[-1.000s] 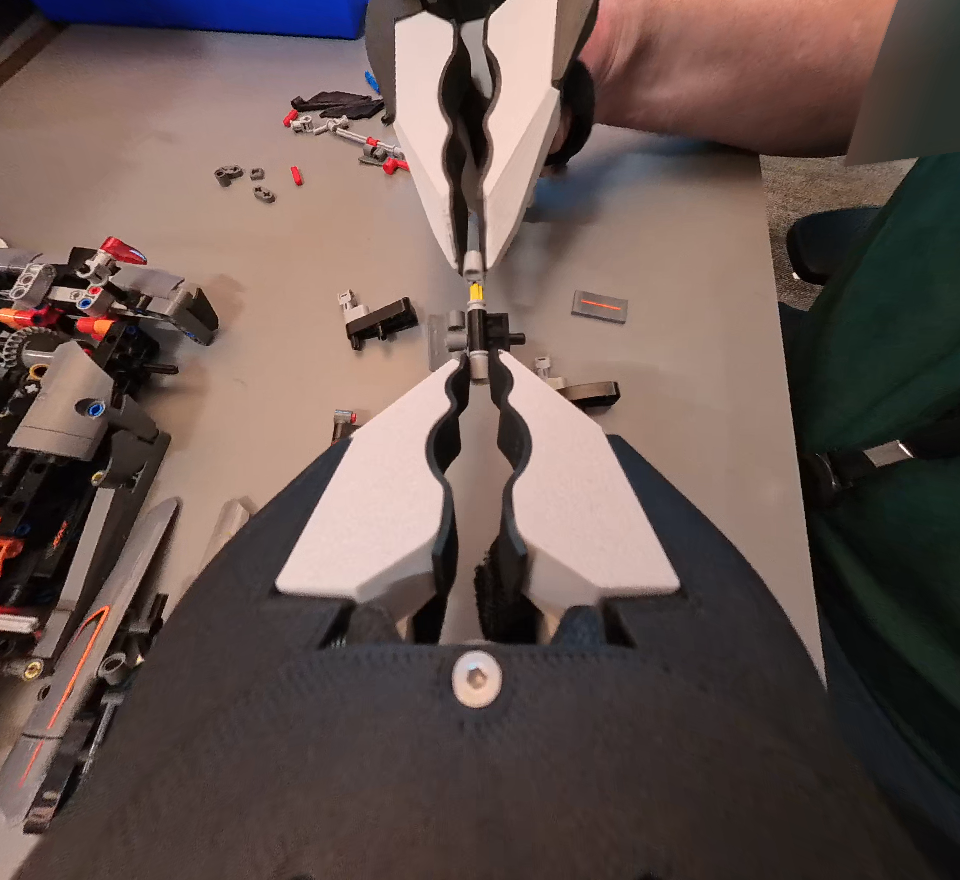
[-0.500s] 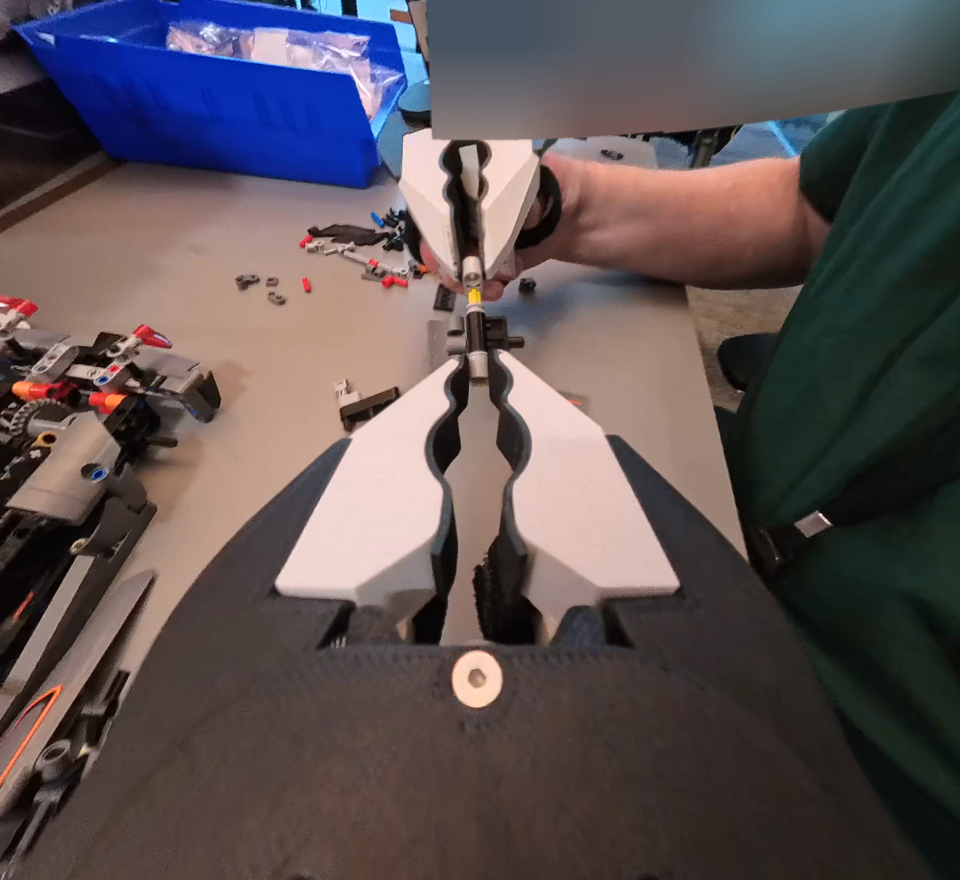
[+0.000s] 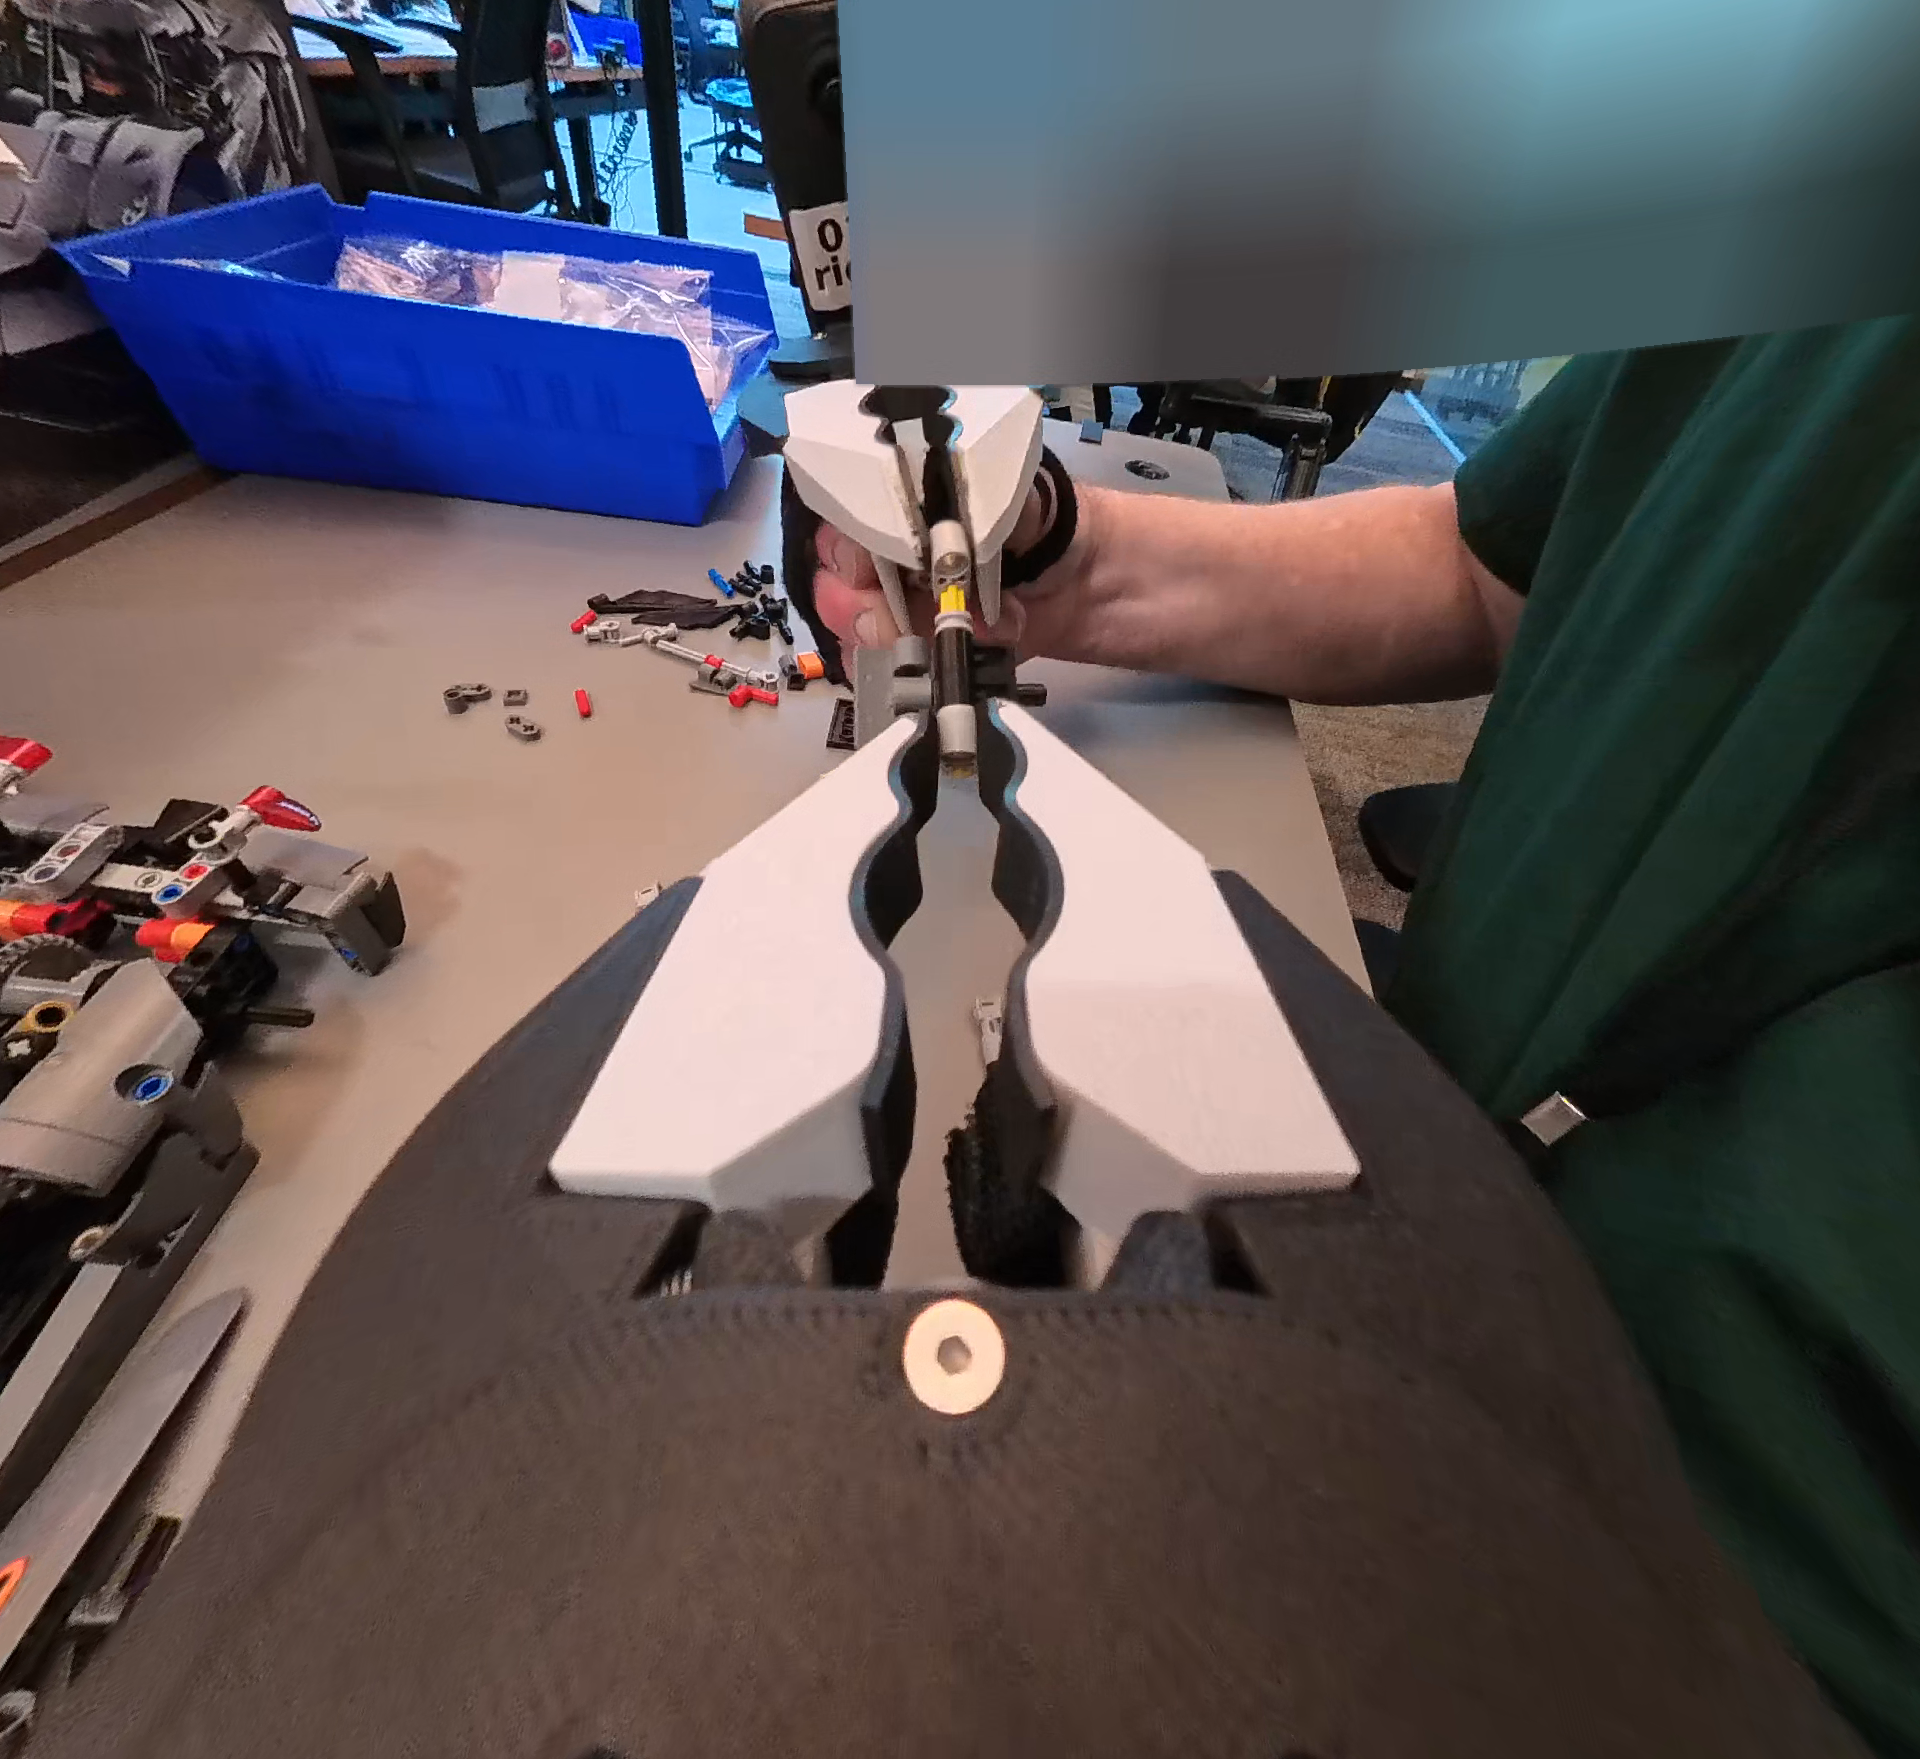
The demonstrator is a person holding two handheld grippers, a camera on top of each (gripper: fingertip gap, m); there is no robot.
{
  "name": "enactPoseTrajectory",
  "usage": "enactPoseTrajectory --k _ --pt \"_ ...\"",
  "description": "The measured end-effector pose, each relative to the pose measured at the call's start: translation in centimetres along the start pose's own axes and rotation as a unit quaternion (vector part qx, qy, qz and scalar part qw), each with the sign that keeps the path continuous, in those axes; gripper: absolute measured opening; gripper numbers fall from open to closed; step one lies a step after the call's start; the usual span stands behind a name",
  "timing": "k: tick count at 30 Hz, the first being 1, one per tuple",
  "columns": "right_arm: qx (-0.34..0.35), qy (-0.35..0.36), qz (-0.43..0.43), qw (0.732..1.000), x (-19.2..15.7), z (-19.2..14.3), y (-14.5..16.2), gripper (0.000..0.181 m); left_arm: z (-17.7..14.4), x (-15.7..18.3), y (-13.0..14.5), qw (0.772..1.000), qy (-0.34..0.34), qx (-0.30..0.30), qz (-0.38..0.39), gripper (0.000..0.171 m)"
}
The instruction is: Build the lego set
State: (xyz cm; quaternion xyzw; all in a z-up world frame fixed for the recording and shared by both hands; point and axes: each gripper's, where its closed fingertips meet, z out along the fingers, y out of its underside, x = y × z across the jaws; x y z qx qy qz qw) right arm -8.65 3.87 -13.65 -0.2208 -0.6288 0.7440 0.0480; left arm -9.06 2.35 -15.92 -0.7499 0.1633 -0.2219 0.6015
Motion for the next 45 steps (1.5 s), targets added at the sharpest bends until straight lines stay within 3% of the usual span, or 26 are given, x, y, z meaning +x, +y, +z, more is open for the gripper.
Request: enactPoseTrajectory --k 23,28,30,33,36,39,45 --pt "0.024 0.002 -0.028 0.999 0.0 0.2 -0.3 0.005 0.0 0.0 -1.1 0.997 0.019 0.059 -0.042 0.005" --pt "0.020 0.038 -0.033 0.999 0.9 0.2 -0.7 0.006 -0.1 -0.7 -1.1 0.996 0.001 0.069 -0.060 0.005" --pt "0.004 0.078 -0.055 0.995 1.4 -0.3 -1.1 0.014 -0.3 -0.9 -1.5 0.992 0.001 0.091 -0.085 0.005" --pt "-0.043 0.152 -0.087 0.984 1.9 -1.2 -1.1 0.043 -0.7 -1.7 -1.8 0.983 -0.018 0.125 -0.133 0.005" --pt "-0.108 0.235 -0.145 0.955 1.8 -0.5 -0.5 0.049 -0.7 -2.3 -1.8 0.968 -0.028 0.165 -0.189 0.005" --pt "-0.189 0.330 -0.213 0.900 3.1 0.3 0.7 0.063 -0.3 -2.3 -2.2 0.948 -0.015 0.208 -0.239 0.005" --pt "-0.263 0.410 -0.307 0.818 3.9 0.6 0.6 0.051 0.9 -1.9 -2.4 0.935 -0.018 0.224 -0.275 0.005"
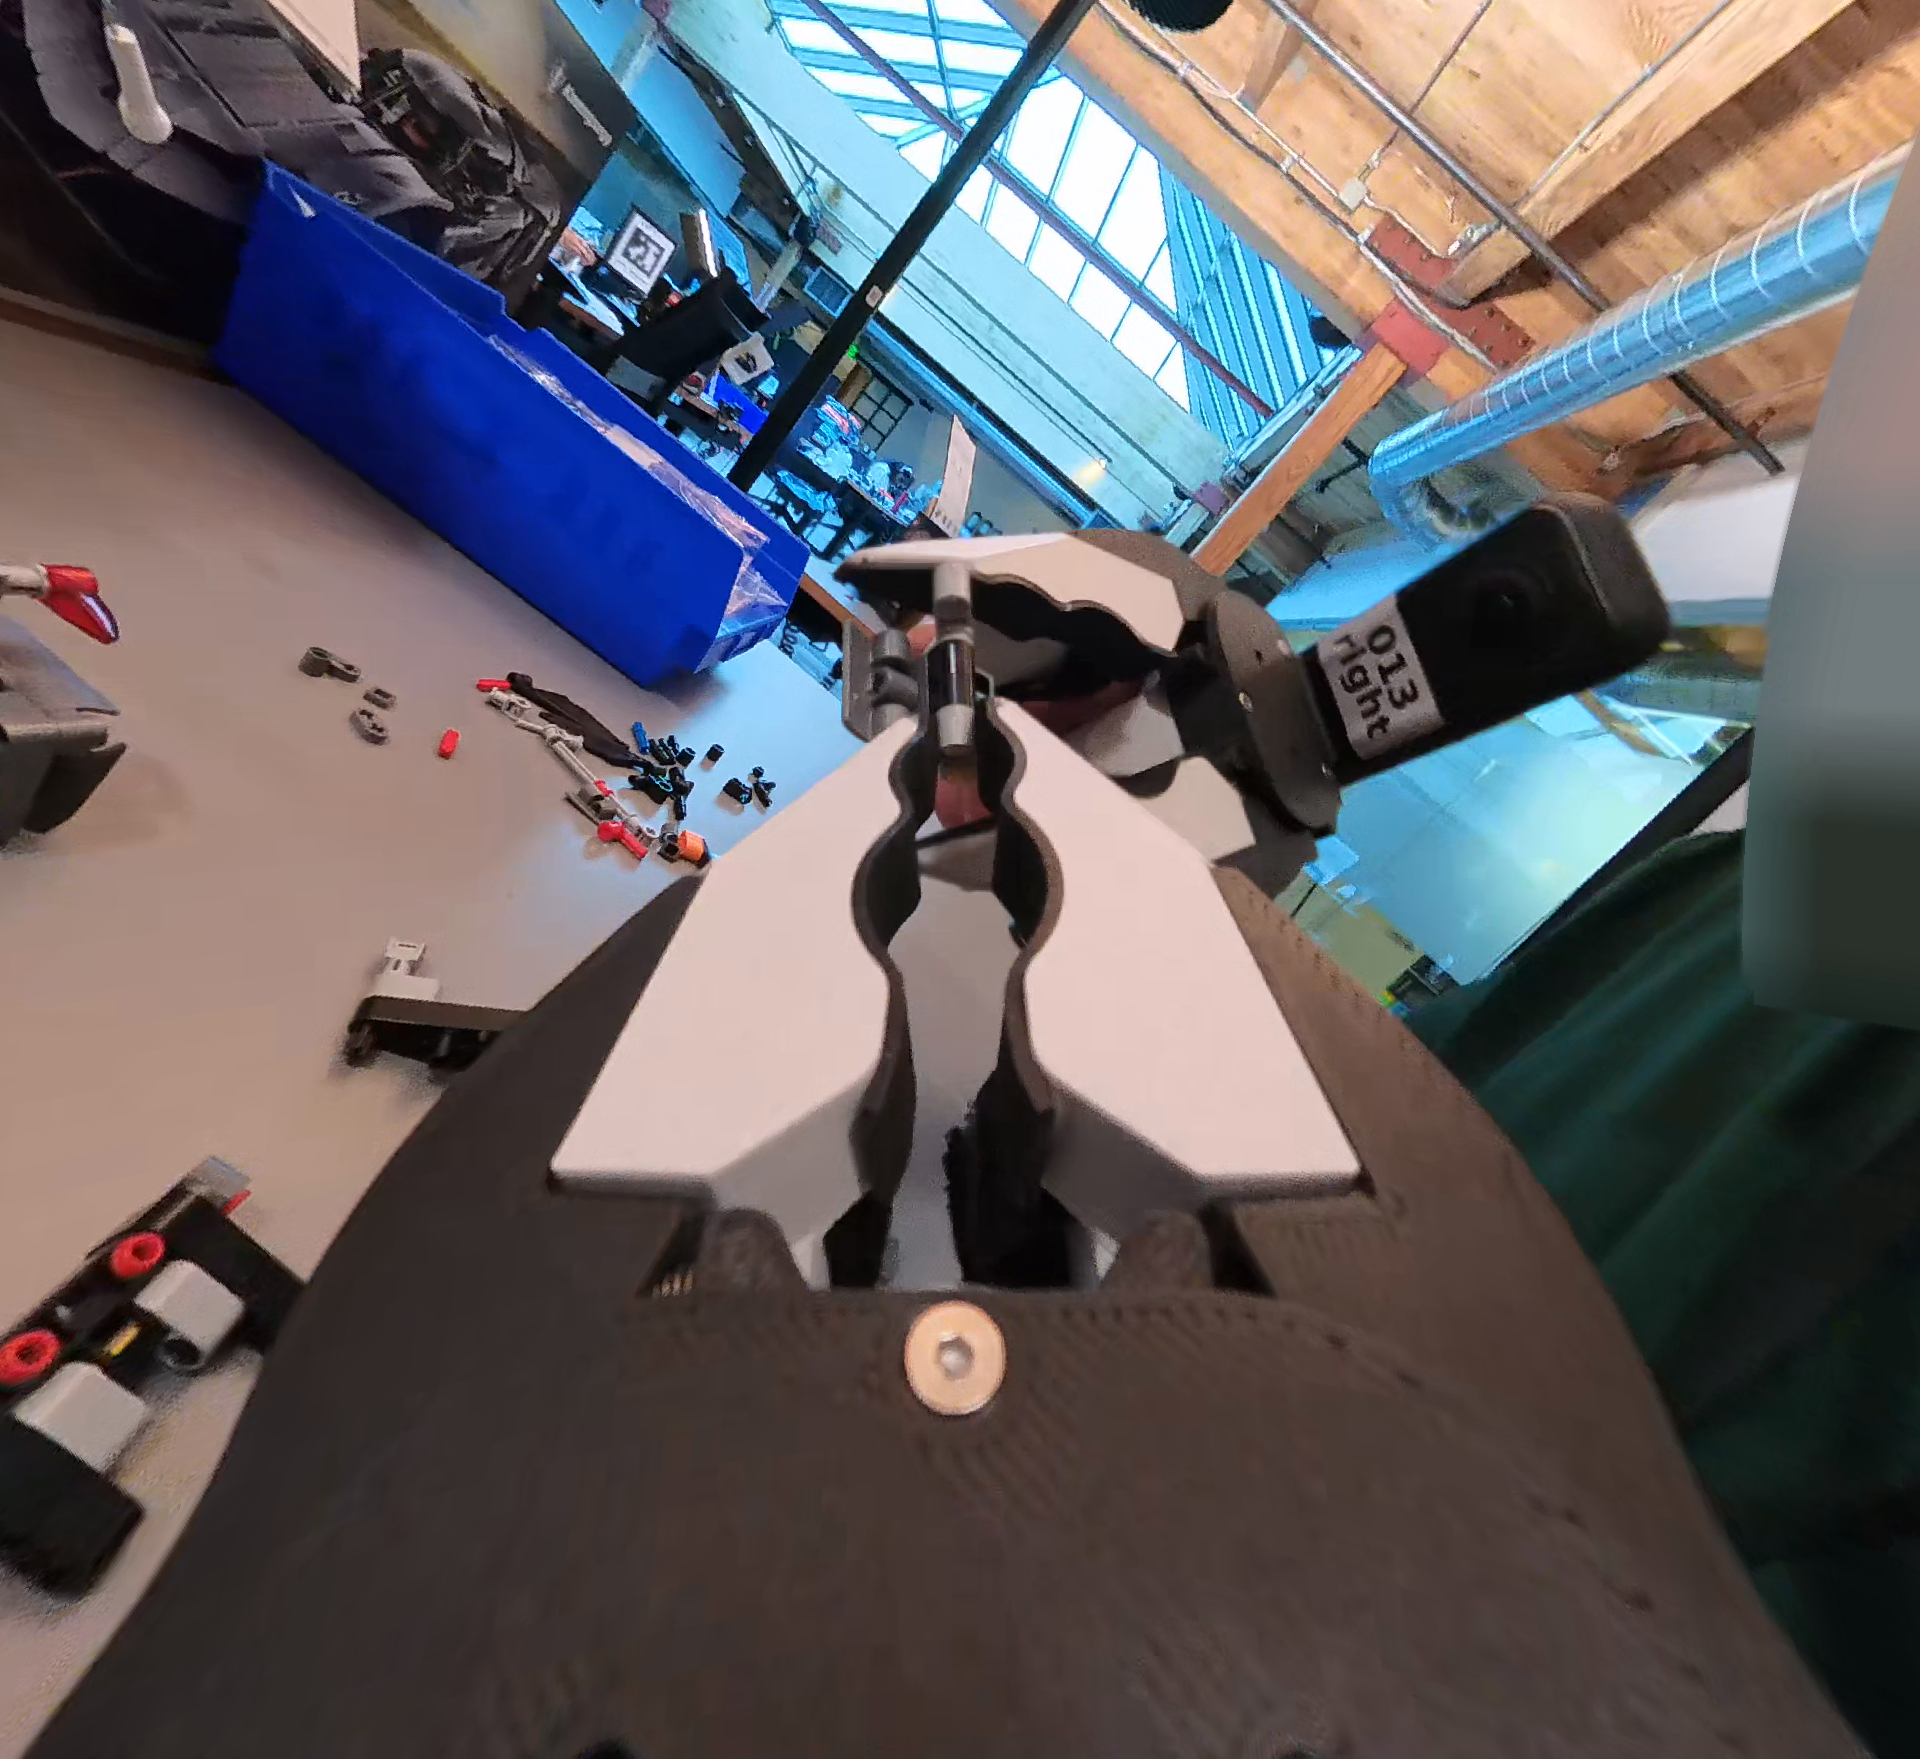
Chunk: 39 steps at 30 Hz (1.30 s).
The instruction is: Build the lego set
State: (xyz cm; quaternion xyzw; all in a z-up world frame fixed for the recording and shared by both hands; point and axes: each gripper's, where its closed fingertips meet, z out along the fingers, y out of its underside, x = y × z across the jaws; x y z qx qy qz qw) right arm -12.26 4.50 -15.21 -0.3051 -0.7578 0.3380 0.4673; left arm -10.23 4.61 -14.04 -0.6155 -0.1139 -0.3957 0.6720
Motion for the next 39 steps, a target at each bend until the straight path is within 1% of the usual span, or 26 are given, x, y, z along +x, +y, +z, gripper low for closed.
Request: enactPoseTrajectory --k 1,2,6,10,14,17,18,19,20,22,24,25,27,29,30,31,32,35,37,39 --pt "-0.005 0.006 -0.004 1.000 0.1 0.0 0.0 0.044 0.0 0.0 0.1 1.000 -0.001 0.003 -0.005 0.005" --pt "-0.007 0.009 -0.005 1.000 0.2 -0.1 0.0 0.043 0.0 0.0 0.2 1.000 0.000 0.005 -0.008 0.005" --pt "-0.019 0.014 -0.007 1.000 0.3 -0.2 0.2 0.042 0.1 0.1 0.3 1.000 -0.004 0.018 -0.020 0.005" --pt "-0.026 0.016 -0.003 1.000 0.3 -0.3 0.6 0.041 0.4 -0.1 0.5 1.000 -0.019 0.012 -0.007 0.005" --pt "-0.032 0.026 -0.006 0.999 0.3 0.3 1.0 0.040 0.3 -0.7 0.6 0.999 -0.044 0.010 0.017 0.005" --pt "-0.016 0.010 0.031 0.999 0.1 0.8 1.0 0.042 0.0 -1.1 0.5 0.997 -0.064 0.000 0.049 0.005" --pt "-0.023 0.004 0.040 0.999 0.0 1.0 1.4 0.045 -0.1 -1.4 0.6 0.995 -0.077 -0.010 0.060 0.005" --pt "-0.033 0.001 0.039 0.999 -0.1 1.0 1.9 0.064 -0.2 -1.6 0.8 0.993 -0.089 -0.024 0.078 0.005" --pt "-0.033 -0.003 0.038 0.999 -0.1 0.7 2.2 0.066 -0.5 -1.7 0.9 0.990 -0.098 -0.035 0.093 0.005" --pt "-0.033 -0.030 0.069 0.997 0.1 -0.7 3.1 0.064 -1.4 -2.0 1.4 0.984 -0.111 -0.072 0.122 0.005" --pt "-0.047 -0.049 0.100 0.993 0.8 -2.6 5.2 0.051 -2.6 -2.3 2.2 0.976 -0.113 -0.125 0.139 0.005" --pt "-0.050 -0.064 0.117 0.990 1.0 -3.6 6.2 0.041 -3.2 -2.6 2.9 0.970 -0.115 -0.159 0.146 0.005" --pt "-0.087 -0.108 0.154 0.978 0.7 -5.0 8.9 0.037 -4.7 -4.0 4.1 0.945 -0.144 -0.222 0.191 0.005" --pt "-0.126 -0.128 0.155 0.972 0.4 -5.9 11.5 0.030 -5.7 -4.7 5.7 0.921 -0.142 -0.294 0.211 0.005" --pt "-0.143 -0.139 0.155 0.968 0.0 -6.0 12.4 0.031 -6.0 -5.2 6.1 0.909 -0.149 -0.314 0.230 0.005" --pt "-0.157 -0.154 0.161 0.962 -0.6 -5.8 13.0 0.032 -6.3 -5.9 6.3 0.897 -0.160 -0.328 0.248 0.005" --pt "-0.167 -0.173 0.167 0.956 -1.4 -5.6 13.2 0.031 -6.4 -6.1 6.8 0.890 -0.155 -0.347 0.252 0.005" --pt "-0.191 -0.191 0.151 0.951 -3.2 -5.2 14.0 0.028 -6.7 -6.6 8.1 0.876 -0.142 -0.382 0.260 0.005" --pt "-0.191 -0.174 0.163 0.952 -2.6 -5.5 14.7 0.024 -6.8 -7.1 8.6 0.871 -0.140 -0.392 0.262 0.005" --pt "-0.189 -0.138 0.193 0.953 -0.4 -6.8 15.9 0.024 -7.0 -7.4 9.1 0.867 -0.132 -0.401 0.263 0.005"
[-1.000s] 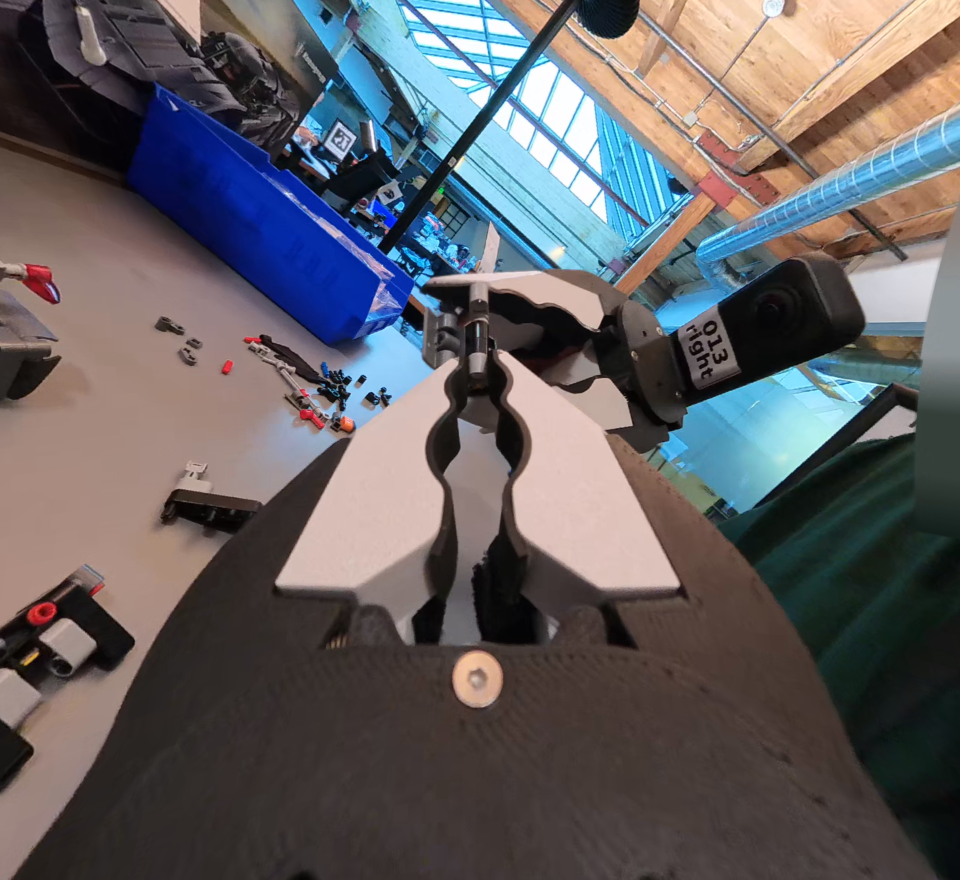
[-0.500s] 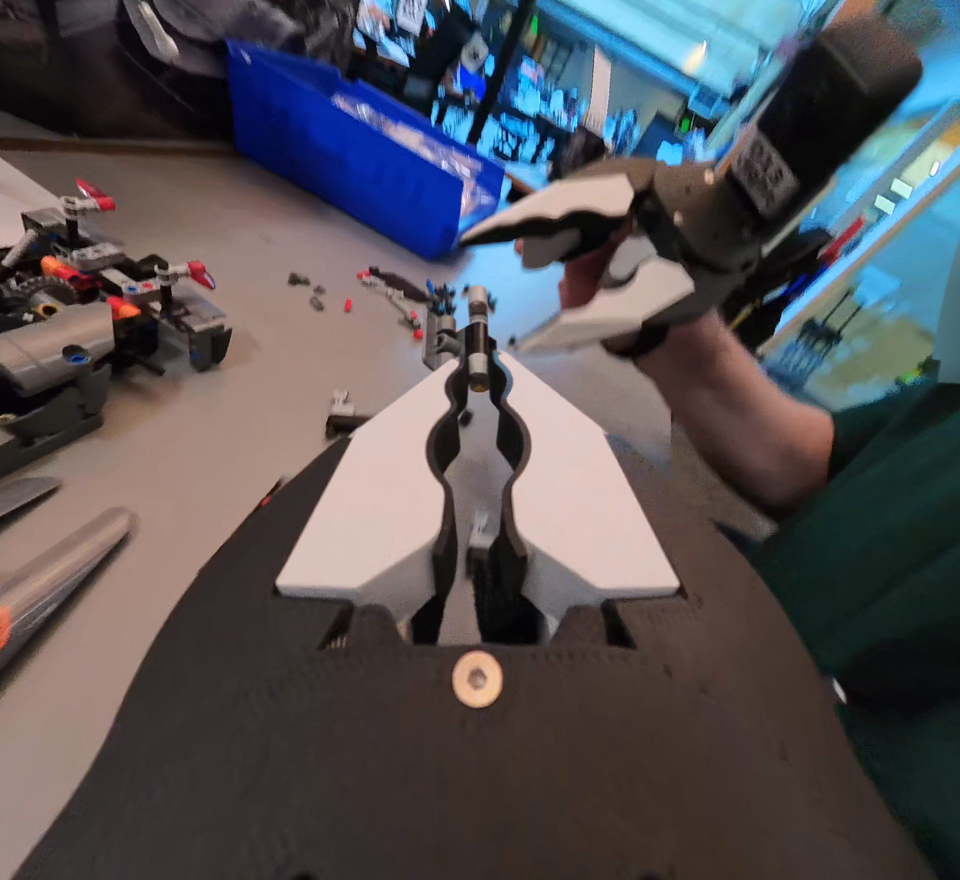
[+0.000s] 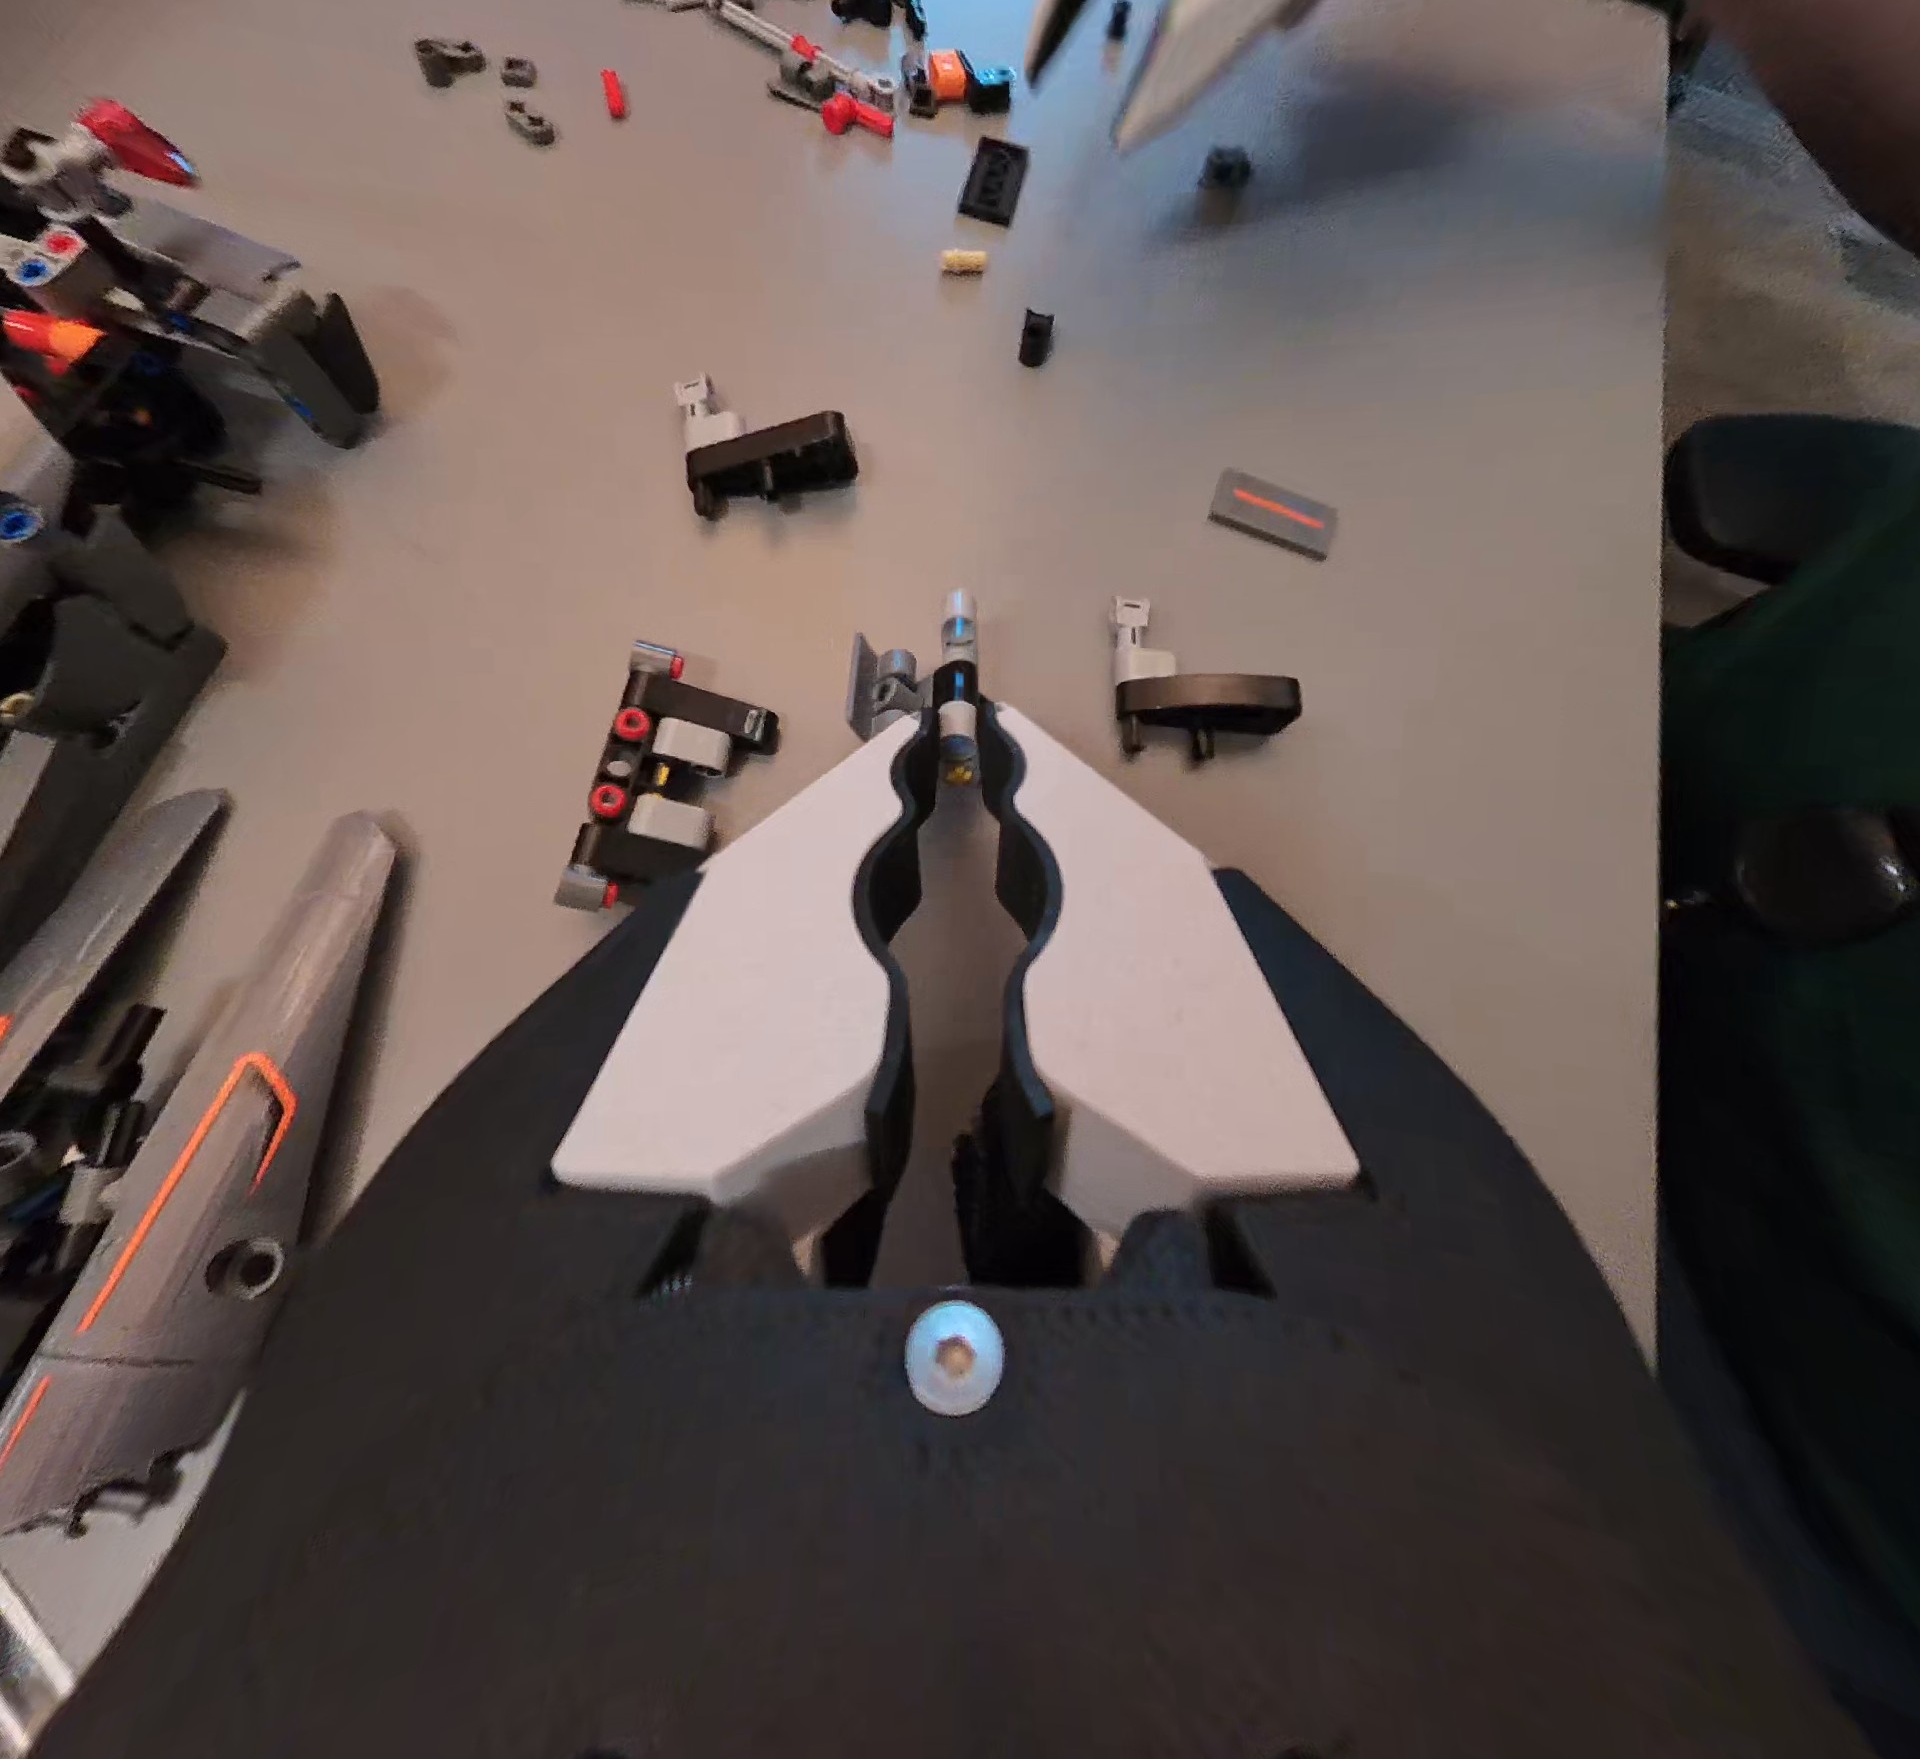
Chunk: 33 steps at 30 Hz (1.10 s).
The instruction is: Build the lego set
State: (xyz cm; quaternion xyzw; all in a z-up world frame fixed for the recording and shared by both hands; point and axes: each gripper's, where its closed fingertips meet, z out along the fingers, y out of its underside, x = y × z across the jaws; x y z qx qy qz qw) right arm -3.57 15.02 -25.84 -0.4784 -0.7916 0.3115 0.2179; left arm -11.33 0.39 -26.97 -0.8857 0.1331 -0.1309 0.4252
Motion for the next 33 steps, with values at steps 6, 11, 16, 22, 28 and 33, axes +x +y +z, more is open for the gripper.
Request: enactPoseTrajectory --k 6,11,16,22,28,33 --pt "-0.026 0.065 0.036 0.997 4.7 -3.3 3.5 0.023 0.1 0.0 0.1 1.000 0.002 -0.006 0.027 0.012" --pt "-0.067 0.085 0.022 0.994 7.3 -2.5 5.5 0.019 -0.2 -0.4 0.1 1.000 -0.017 0.001 0.022 0.021" --pt "-0.074 0.045 -0.005 0.996 7.6 -0.9 5.8 0.017 -0.7 -0.5 0.2 0.999 -0.031 0.006 0.016 0.022" --pt "-0.077 0.040 -0.040 0.995 8.5 -0.3 5.6 0.018 -0.9 -0.6 0.0 0.999 -0.037 0.012 0.015 0.021" --pt "-0.077 -0.013 -0.059 0.995 8.3 0.3 5.7 0.003 -1.2 -0.6 -0.1 0.999 -0.043 0.010 0.016 0.021" --pt "-0.069 -0.029 -0.035 0.997 7.2 0.1 5.8 0.004 -1.5 -0.5 -0.2 0.998 -0.051 0.016 0.013 0.020"
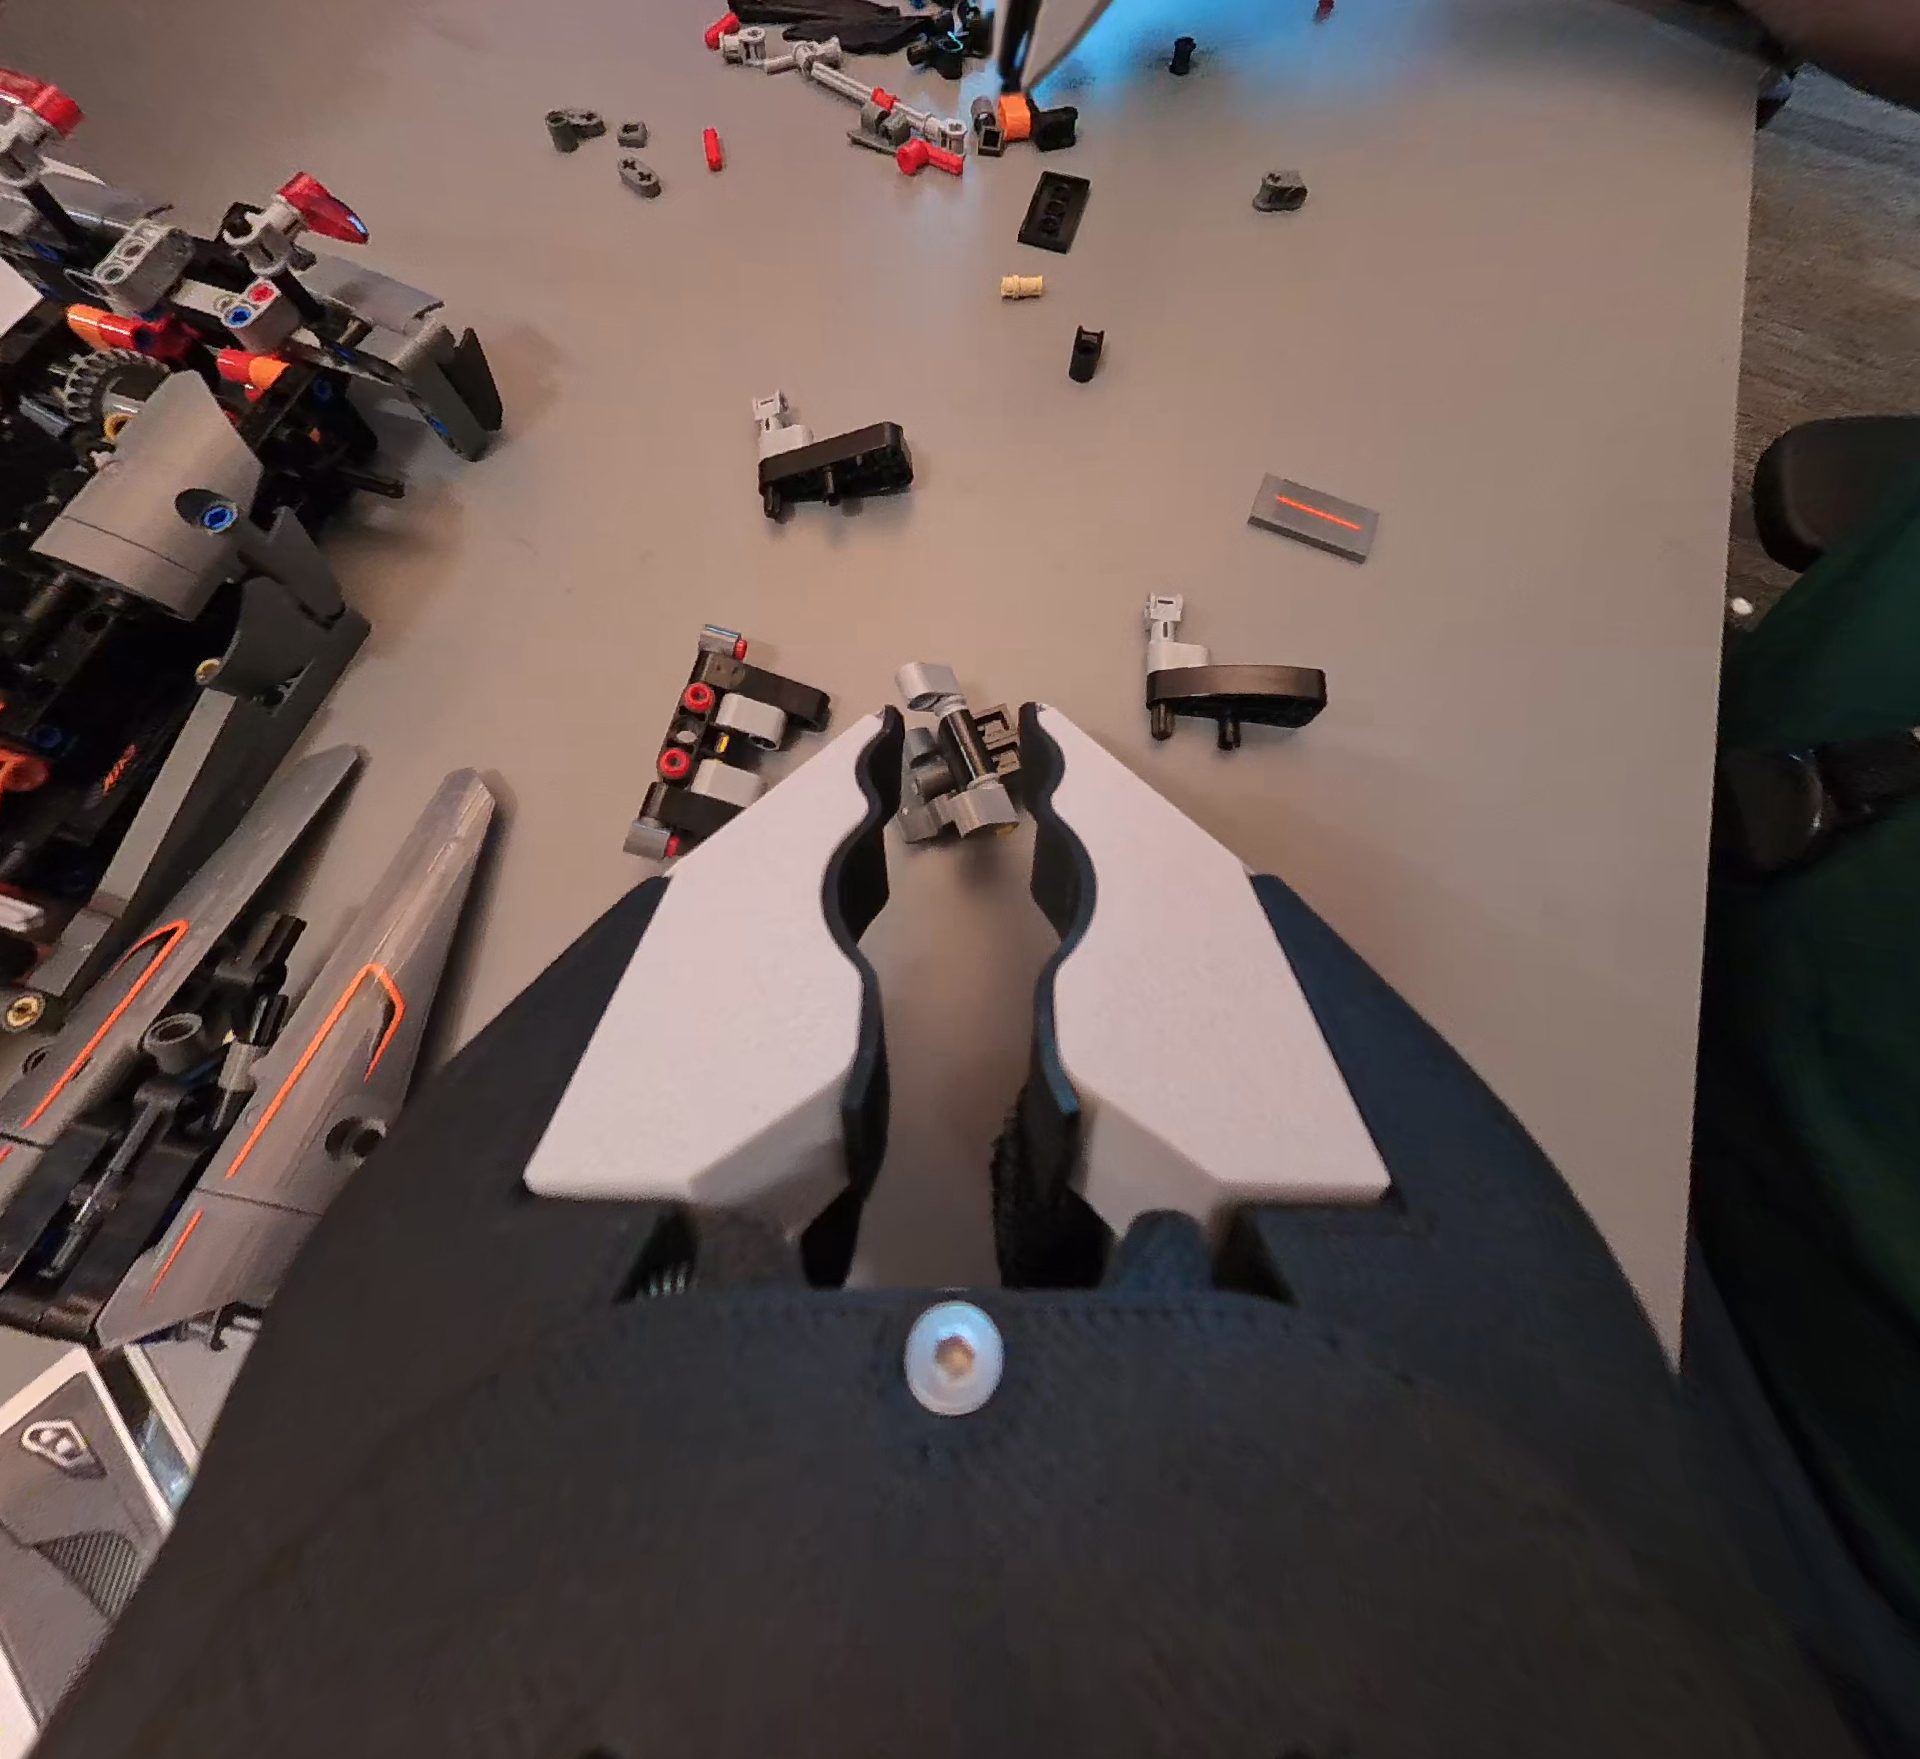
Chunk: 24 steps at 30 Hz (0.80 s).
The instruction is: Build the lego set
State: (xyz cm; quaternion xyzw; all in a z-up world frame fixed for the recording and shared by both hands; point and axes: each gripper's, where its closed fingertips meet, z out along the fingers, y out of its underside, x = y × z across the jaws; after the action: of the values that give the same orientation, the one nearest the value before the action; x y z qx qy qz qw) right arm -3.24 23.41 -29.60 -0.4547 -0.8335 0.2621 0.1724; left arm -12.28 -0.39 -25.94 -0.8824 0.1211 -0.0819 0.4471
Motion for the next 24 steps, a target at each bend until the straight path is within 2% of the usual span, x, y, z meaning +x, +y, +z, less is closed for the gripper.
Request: enactPoseTrajectory --k 4,10,18,21,24 --pt "0.024 0.000 0.018 1.000 -0.5 -0.7 -0.2 0.015 0.0 0.0 0.0 1.000 -0.002 0.000 -0.003 0.020" --pt "0.011 -0.005 -0.003 1.000 -0.5 -0.2 0.3 0.002 0.1 0.2 -0.3 1.000 -0.003 -0.001 0.002 0.020" --pt "0.032 -0.001 0.012 0.999 -0.5 -0.5 0.0 0.001 -0.1 0.4 -0.5 1.000 -0.025 0.003 0.004 0.020" --pt "0.053 0.020 0.011 0.998 -0.9 -1.8 -1.1 0.001 0.3 0.6 -0.6 0.999 -0.034 0.002 0.003 0.020" --pt "0.073 0.021 -0.008 0.997 -2.6 -2.6 -3.3 0.001 0.7 -0.3 -0.3 0.997 -0.072 -0.010 0.006 0.020"
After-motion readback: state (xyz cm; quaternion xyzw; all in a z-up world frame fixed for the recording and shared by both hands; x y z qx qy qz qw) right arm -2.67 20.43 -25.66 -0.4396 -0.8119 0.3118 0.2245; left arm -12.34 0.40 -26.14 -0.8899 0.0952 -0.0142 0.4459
